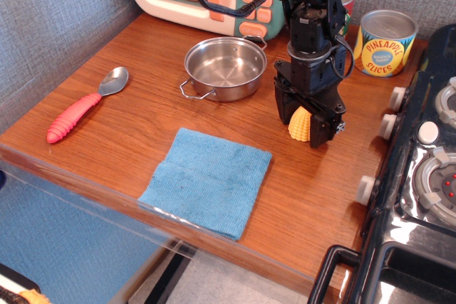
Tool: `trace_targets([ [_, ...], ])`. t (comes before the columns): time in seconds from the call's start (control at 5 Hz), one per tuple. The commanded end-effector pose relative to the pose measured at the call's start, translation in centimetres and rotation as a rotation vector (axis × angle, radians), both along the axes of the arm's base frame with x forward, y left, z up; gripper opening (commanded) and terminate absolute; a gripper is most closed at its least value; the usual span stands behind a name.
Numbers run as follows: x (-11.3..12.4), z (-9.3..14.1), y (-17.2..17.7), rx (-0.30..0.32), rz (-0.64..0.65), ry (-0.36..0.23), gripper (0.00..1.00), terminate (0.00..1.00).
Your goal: Put the yellow egg shape right of the silver pot.
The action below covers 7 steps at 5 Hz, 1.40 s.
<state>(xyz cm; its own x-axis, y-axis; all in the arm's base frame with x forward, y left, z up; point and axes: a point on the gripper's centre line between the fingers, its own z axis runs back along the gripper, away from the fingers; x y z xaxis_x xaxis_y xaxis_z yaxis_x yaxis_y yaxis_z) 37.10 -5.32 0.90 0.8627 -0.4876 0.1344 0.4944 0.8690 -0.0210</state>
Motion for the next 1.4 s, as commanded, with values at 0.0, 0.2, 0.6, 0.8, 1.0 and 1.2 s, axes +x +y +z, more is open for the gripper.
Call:
trace_targets([
  [0.0, -1.6, 8.0, 0.9, -0.090, -0.007, -0.136, 1.00, 0.00],
  [0.2, -4.6, 12.9, 2.6, -0.072, 0.051, -0.215, 1.00, 0.00],
  [0.6, -10.9, 16.1, 7.8, 0.059, 0.244, -0.190, 1.00, 0.00],
  [0.8, -12.7, 15.0, 9.9, 0.055, 0.285, -0.112, 1.00, 0.00],
  [1.0, -13.7, 14.1, 10.8, 0.051, 0.269, -0.056, 1.00, 0.00],
  [1.2, -14.5, 13.3, 11.6, 0.062, 0.226, 0.013, 1.00, 0.00],
])
